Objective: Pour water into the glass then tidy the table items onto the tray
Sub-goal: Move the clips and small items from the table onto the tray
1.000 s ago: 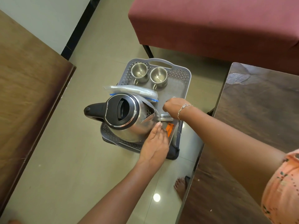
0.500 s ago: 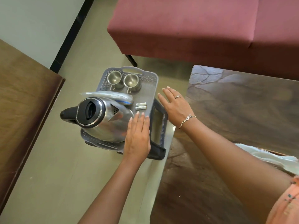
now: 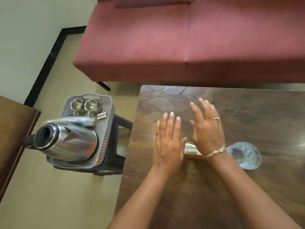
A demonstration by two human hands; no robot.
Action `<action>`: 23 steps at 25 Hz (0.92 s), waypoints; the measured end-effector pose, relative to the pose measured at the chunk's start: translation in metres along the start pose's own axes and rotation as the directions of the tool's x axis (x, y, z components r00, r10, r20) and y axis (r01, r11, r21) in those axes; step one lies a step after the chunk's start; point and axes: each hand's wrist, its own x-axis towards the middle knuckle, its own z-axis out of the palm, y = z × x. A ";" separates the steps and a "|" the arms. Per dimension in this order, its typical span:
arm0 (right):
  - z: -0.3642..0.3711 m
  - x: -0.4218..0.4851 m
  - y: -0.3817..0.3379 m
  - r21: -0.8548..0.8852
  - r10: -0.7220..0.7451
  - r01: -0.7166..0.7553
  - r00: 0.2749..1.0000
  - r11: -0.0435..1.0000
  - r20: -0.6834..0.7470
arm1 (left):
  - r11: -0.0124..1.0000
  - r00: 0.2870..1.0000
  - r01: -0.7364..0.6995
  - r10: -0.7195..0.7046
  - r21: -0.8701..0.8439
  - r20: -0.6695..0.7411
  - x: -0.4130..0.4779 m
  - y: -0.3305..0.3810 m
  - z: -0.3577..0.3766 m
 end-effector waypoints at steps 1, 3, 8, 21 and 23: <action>-0.020 -0.009 0.021 0.006 0.045 -0.045 0.999 0.999 -0.021 | 0.998 0.999 -0.037 0.037 -0.050 0.004 0.003 0.026 0.001; -0.056 -0.030 0.066 0.004 0.131 -0.131 0.990 0.991 -0.054 | 0.985 0.993 -0.114 0.117 -0.132 0.012 0.007 0.078 0.008; -0.107 -0.089 0.169 -0.093 0.312 -0.319 0.946 0.943 -0.088 | 0.925 0.943 -0.324 0.334 -0.199 0.014 0.019 0.181 0.047; -0.163 -0.261 0.369 -0.248 0.392 -0.385 0.920 0.889 -0.024 | 0.815 0.640 -0.519 0.570 -0.256 0.516 0.029 0.331 0.152; -0.163 -0.276 0.387 -0.275 0.328 -0.298 0.942 0.914 0.071 | 0.777 0.577 -0.587 0.600 -0.229 0.554 0.035 0.339 0.170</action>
